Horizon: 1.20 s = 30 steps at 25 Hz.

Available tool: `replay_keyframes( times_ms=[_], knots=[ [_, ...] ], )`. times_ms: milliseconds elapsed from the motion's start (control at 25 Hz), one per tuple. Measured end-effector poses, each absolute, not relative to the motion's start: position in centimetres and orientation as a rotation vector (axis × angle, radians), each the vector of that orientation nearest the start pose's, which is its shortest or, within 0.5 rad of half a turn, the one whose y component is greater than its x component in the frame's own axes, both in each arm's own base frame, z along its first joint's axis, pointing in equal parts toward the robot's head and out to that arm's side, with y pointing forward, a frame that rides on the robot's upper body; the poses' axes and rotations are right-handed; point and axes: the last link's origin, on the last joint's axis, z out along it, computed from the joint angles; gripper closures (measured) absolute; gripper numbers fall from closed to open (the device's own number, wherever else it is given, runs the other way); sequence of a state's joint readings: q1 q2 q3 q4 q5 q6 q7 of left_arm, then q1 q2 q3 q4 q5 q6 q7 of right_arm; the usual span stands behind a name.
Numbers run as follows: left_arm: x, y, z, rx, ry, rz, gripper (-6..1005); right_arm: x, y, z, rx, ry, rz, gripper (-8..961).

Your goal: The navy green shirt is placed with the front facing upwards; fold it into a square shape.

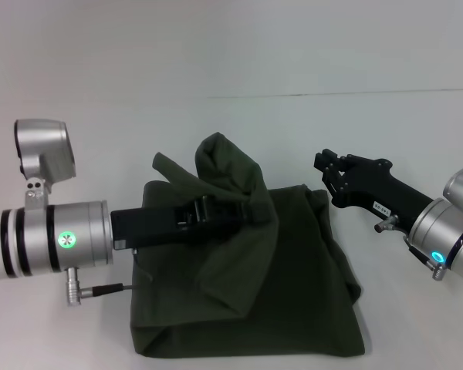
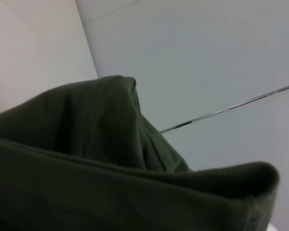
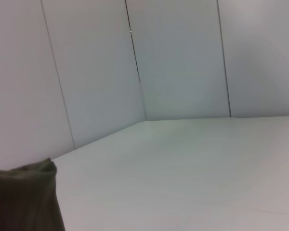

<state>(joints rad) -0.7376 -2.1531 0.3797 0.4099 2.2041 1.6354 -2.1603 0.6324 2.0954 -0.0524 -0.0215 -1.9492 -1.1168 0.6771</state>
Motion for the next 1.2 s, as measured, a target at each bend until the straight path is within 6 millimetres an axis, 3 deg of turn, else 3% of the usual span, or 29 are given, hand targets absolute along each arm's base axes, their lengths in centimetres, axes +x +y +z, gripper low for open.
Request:
replay_keyframes(
  times_ms=[200, 480, 840, 1080, 1200],
  knots=[
    [-20.4, 32.8, -6.0, -2.536, -1.937, -1.052, 921, 28.1, 35.2, -6.7, -2.145, 0.686, 0.793, 857],
    [-20.4, 32.7, -6.6, -2.536, -1.941, -1.024, 766, 28.1, 35.2, -6.7, -2.145, 0.686, 0.793, 822],
    [-22.2, 32.6, -3.5, -2.569, -1.860, -1.022, 462, 28.3, 35.0, -5.3, -2.103, 0.663, 0.860, 769],
    [-24.6, 31.5, 0.2, -2.674, -1.442, -0.978, 206, 27.7, 34.9, -2.5, -2.186, 0.630, 0.978, 700],
    [-25.6, 30.9, 0.9, -2.684, -1.272, -0.944, 108, 26.3, 34.6, -1.0, -2.375, 0.570, 0.997, 632]
  ],
)
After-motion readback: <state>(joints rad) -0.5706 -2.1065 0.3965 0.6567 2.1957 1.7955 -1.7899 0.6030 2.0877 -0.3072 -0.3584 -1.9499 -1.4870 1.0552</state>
